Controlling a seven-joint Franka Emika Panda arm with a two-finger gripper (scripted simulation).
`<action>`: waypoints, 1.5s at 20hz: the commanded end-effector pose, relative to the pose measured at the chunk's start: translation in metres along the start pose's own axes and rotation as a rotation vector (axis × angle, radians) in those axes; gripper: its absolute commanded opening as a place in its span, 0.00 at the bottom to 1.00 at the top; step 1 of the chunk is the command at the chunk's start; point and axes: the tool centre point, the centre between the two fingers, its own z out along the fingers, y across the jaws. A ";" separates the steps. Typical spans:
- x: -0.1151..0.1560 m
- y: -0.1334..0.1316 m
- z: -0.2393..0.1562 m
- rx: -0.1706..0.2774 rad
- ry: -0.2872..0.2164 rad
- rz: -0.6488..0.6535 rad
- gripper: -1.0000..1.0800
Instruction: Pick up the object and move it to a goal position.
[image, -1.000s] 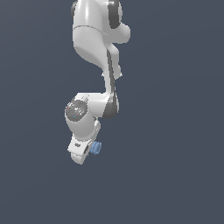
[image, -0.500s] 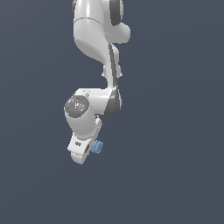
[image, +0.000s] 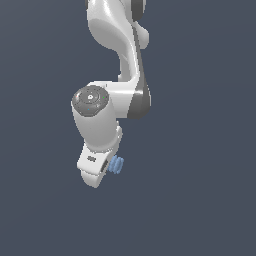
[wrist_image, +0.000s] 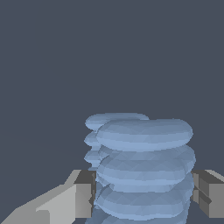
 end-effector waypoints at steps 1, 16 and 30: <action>0.010 0.002 -0.024 0.000 0.000 0.000 0.00; 0.055 0.018 -0.132 0.001 0.000 0.001 0.00; 0.065 0.024 -0.156 0.001 0.000 0.001 0.00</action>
